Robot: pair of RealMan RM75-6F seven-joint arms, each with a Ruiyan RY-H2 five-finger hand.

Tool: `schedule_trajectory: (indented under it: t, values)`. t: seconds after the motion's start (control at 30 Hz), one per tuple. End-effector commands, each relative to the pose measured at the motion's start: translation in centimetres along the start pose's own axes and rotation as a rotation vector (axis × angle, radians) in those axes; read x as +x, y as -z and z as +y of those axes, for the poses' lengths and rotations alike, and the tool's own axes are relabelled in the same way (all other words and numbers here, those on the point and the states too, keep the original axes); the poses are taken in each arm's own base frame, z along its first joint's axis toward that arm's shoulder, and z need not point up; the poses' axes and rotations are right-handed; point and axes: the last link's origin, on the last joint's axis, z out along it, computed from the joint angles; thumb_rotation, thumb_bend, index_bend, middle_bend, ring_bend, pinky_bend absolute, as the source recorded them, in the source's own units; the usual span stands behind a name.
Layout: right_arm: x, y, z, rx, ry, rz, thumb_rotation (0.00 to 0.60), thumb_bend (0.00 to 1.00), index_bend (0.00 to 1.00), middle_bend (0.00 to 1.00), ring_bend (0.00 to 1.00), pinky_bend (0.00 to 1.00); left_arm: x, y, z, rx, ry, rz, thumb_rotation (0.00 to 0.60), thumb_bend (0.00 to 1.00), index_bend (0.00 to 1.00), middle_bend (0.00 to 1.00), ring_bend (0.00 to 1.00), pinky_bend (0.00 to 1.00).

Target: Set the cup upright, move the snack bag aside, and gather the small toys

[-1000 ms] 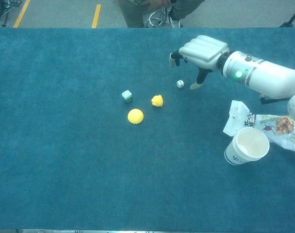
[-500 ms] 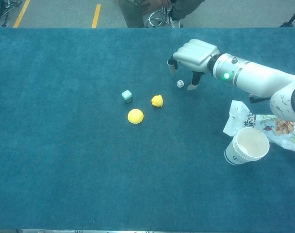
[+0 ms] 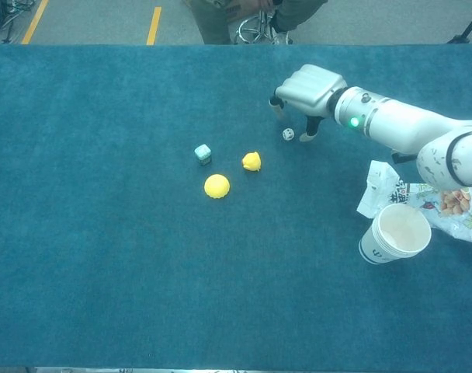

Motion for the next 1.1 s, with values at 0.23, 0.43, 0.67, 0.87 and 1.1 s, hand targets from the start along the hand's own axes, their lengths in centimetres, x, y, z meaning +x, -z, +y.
schedule_trajectory:
  t: [0.23,0.43,0.67,0.87,1.1]
  values:
    - [-0.15,-0.64,-0.37,0.007,-0.009,-0.018,0.600,0.20,0.42,0.31,0.25,0.45,-0.06,0.17,-0.25,0.007,0.004,-0.001,0.600,0.10,0.43,0.38,0.33,0.47]
    - [-0.36,-0.68,-0.69,0.020,-0.007,-0.024,0.600,0.20,0.42,0.31,0.25,0.45,-0.12,0.24,-0.35,0.008,0.008,-0.001,0.600,0.10,0.43,0.38,0.33,0.47]
    - [-0.65,-0.63,-0.72,0.021,-0.002,-0.027,0.600,0.20,0.45,0.31,0.25,0.45,-0.18,0.32,-0.47,0.012,0.008,-0.002,0.600,0.10,0.43,0.38,0.33,0.47]
    - [-0.82,-0.62,-0.74,0.018,0.012,-0.017,0.600,0.20,0.49,0.31,0.25,0.45,-0.20,0.35,-0.45,0.011,0.009,-0.001,0.600,0.10,0.43,0.38,0.33,0.47]
    - [-0.93,-0.60,-0.85,0.014,0.032,0.001,0.600,0.20,0.53,0.31,0.25,0.45,-0.24,0.42,-0.54,0.013,0.011,-0.002,0.600,0.10,0.43,0.38,0.33,0.47]
